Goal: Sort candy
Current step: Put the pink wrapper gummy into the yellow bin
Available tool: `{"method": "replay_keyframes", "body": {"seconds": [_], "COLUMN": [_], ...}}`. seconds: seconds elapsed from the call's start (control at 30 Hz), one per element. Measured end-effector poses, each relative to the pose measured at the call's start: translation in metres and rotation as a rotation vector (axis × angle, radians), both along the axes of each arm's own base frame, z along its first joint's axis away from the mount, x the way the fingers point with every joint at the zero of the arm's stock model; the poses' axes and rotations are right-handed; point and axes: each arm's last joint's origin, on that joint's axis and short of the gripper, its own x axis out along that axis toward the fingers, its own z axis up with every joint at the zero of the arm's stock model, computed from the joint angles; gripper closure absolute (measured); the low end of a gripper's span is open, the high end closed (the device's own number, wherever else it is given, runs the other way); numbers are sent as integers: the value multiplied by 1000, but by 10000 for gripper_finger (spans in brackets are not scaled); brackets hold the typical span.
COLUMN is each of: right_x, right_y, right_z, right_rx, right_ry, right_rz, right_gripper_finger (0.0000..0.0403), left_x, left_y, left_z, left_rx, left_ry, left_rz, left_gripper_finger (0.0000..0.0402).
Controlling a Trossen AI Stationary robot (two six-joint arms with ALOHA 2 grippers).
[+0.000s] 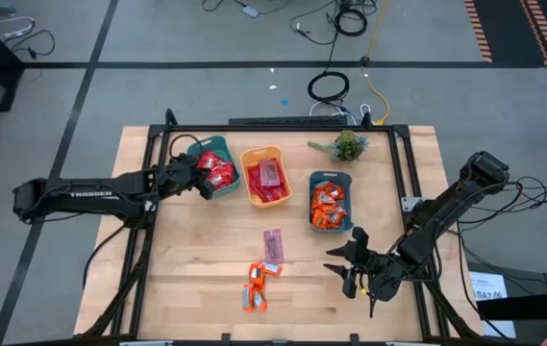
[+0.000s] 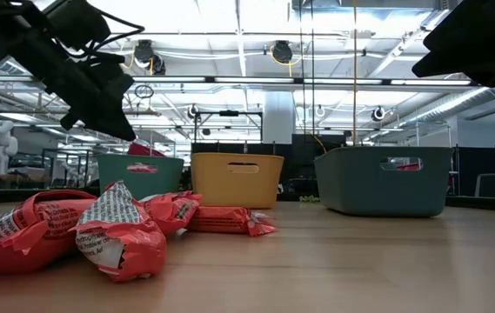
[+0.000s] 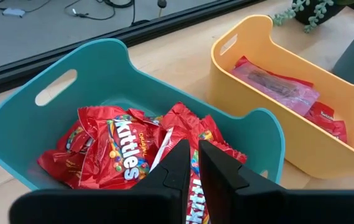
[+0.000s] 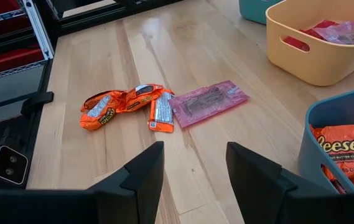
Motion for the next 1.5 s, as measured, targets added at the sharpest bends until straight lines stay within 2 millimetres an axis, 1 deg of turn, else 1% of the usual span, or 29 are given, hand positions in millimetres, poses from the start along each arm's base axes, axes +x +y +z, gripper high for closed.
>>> {"method": "replay_keyframes", "body": {"seconds": [0.97, 1.13, 1.23, 1.4, 1.5], "right_x": [0, 0, 0, 0, 0], "right_y": [0, 0, 0, 0, 0], "right_z": [0, 0, 0, 0, 0], "right_rx": [0, 0, 0, 0, 1], "right_ry": [0, 0, 0, 0, -1], "right_rz": [0, 0, 0, 0, 0], "right_gripper_finger": [238, 238, 238, 238, 238], "left_x": [-1, -3, -5, -6, -6], "left_y": [0, -1, -1, -2, -2], "left_z": [-1, -3, -6, -7, -7], "left_rx": [-18, -28, -63, -77, -71], "left_ry": [4, 33, 39, 53, 58], "left_rz": [16, 14, 39, 47, 41], "left_gripper_finger": [359, 358, 341, 285, 262]}}
